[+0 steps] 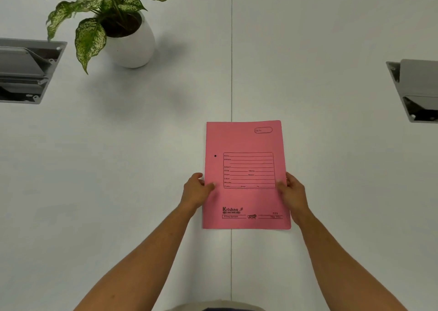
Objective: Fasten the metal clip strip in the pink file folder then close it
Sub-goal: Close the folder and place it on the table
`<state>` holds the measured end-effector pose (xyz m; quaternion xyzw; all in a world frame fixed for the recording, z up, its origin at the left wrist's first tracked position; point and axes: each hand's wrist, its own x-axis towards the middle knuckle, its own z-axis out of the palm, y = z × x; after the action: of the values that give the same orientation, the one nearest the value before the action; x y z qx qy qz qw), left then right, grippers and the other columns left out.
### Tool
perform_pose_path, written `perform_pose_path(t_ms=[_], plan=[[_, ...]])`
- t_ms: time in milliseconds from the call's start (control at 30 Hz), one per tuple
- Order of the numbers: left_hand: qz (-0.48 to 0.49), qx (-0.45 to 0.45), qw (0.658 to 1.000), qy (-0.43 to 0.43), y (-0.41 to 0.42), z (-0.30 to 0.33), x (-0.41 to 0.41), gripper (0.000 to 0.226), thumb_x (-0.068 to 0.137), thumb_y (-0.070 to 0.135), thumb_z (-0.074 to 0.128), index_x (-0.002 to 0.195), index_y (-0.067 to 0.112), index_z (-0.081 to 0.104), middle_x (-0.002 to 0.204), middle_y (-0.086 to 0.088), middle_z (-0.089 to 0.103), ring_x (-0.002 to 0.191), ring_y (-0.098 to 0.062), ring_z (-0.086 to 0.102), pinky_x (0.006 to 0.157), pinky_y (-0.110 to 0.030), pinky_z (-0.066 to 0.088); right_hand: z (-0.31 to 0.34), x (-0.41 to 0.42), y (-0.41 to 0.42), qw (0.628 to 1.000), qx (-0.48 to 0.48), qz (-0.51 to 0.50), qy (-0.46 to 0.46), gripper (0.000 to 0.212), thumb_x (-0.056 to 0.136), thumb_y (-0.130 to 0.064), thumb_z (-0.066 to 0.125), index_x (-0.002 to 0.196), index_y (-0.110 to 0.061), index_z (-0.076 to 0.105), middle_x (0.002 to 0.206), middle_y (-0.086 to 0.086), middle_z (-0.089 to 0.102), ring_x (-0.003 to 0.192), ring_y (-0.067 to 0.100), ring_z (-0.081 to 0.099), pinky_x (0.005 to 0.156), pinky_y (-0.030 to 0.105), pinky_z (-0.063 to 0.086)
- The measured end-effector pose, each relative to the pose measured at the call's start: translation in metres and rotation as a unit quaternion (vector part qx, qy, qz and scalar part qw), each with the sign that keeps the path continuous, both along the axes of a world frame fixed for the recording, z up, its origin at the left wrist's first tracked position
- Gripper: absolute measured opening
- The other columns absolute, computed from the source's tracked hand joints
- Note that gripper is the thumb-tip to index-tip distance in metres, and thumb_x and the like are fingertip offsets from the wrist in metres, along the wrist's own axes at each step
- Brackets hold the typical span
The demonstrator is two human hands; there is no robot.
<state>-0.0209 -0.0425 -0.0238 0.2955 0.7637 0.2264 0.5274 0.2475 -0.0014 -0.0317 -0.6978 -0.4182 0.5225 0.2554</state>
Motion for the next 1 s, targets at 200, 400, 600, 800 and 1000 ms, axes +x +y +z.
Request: perform_pose_path(t_ms=[200, 400, 600, 800, 1000], plan=[[0.06, -0.014, 0.994, -0.094, 0.0, -0.01, -0.005, 0.038, 0.083, 0.02, 0.073, 0.114, 0.008, 0.056, 0.114, -0.017, 0.066, 0.091, -0.028, 0.065, 0.077, -0.039, 0.056, -0.013, -0.017, -0.006, 0.994, 0.016, 0.018, -0.105, 0.055, 0.088, -0.009, 0.058, 0.139, -0.015, 0.041, 0.13, 0.01, 0.059, 0.116, 0.029, 0.057, 0.101, 0.049, 0.047], [0.065, 0.022, 0.987, -0.146, -0.005, -0.012, -0.005, 0.017, 0.091, 0.013, 0.059, 0.101, 0.021, 0.049, 0.104, -0.012, 0.067, 0.085, -0.024, 0.069, 0.063, -0.033, 0.054, -0.019, -0.016, -0.008, 0.988, 0.035, 0.038, -0.143, 0.049, 0.081, -0.003, 0.061, 0.129, -0.01, 0.052, 0.122, 0.014, 0.061, 0.111, 0.032, 0.058, 0.097, 0.05, 0.049], [0.085, 0.092, 0.975, -0.181, -0.005, -0.009, -0.029, 0.019, 0.093, 0.013, 0.057, 0.103, 0.028, 0.051, 0.094, -0.003, 0.076, 0.08, -0.021, 0.073, 0.064, -0.031, 0.056, -0.012, -0.023, -0.009, 0.998, 0.031, -0.046, 0.023, 0.047, 0.086, -0.018, 0.067, 0.129, -0.026, 0.05, 0.109, -0.01, 0.062, 0.098, 0.006, 0.061, 0.083, 0.029, 0.05], [0.095, 0.121, 0.973, -0.17, 0.015, -0.002, -0.07, 0.018, 0.093, 0.016, 0.058, 0.104, 0.029, 0.053, 0.093, -0.004, 0.076, 0.083, -0.024, 0.073, 0.071, -0.038, 0.057, -0.01, -0.056, 0.014, 0.991, 0.005, -0.038, 0.125, 0.017, 0.09, -0.013, 0.063, 0.102, -0.025, 0.064, 0.105, 0.002, 0.072, 0.095, 0.018, 0.069, 0.081, 0.032, 0.055], [0.12, 0.15, 0.978, -0.075, 0.061, 0.002, -0.114, 0.026, 0.092, 0.011, 0.057, 0.113, 0.025, 0.053, 0.101, -0.006, 0.07, 0.086, -0.022, 0.069, 0.073, -0.038, 0.055, -0.007, -0.106, 0.058, 0.992, 0.033, -0.028, 0.123, 0.018, 0.089, -0.007, 0.062, 0.104, -0.016, 0.063, 0.104, 0.007, 0.071, 0.094, 0.022, 0.069, 0.082, 0.037, 0.057]])
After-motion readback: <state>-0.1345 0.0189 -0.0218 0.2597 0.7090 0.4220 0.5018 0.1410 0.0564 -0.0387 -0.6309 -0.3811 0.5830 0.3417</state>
